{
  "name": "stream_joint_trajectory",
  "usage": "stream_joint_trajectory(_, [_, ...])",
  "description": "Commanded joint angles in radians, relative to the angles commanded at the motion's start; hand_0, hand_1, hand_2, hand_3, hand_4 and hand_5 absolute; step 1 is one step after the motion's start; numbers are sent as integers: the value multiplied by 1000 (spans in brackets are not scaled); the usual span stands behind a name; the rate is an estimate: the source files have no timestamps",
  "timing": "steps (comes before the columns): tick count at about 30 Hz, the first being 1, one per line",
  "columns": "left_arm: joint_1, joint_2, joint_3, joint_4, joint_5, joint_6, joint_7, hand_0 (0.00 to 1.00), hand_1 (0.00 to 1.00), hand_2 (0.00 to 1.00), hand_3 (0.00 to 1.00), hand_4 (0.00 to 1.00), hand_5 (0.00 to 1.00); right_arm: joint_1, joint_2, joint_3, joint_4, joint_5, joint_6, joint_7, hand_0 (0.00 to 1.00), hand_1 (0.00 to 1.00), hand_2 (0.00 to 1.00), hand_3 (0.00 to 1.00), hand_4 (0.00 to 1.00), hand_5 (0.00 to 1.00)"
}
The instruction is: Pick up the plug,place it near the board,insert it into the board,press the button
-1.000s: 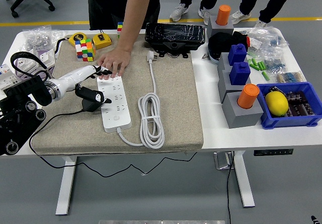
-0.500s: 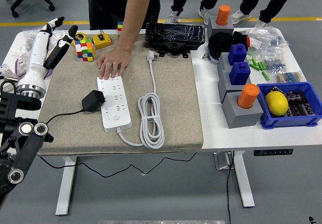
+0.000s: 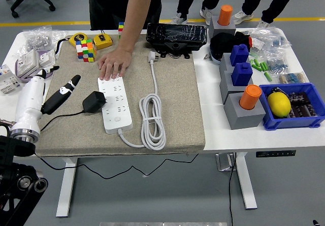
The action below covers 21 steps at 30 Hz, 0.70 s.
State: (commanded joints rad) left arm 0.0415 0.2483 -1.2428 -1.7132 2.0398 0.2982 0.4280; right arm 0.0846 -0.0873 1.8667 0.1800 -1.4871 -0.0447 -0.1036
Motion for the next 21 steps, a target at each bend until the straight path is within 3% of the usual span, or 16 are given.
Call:
stream_joint_trajectory(6, [-14,5,54,37,-19,-56,-2,910,910,863,830,998,998,1,-1,-2,0,2,0,0,823,727,717,764,998,998])
stream_joint_trajectory(21, [-48,1,112,103,-45,-79,-20,909,910,859,825,998,998,6,-3,-1,0,0,0,0,822,727,717,763,998,998])
